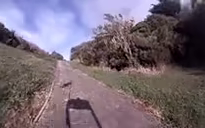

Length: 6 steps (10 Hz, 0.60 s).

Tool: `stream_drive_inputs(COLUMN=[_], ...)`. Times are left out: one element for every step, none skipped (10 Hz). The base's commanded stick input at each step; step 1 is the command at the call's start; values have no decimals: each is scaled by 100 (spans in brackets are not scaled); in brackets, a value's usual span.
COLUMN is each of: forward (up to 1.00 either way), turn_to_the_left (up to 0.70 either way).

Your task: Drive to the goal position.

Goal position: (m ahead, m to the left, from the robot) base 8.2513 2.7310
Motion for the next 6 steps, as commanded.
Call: stream_drive_inputs(forward=[70, 70, 70, 70, 70, 70], turn_to_the_left=[14, 14, 14, 14, 14, 14])
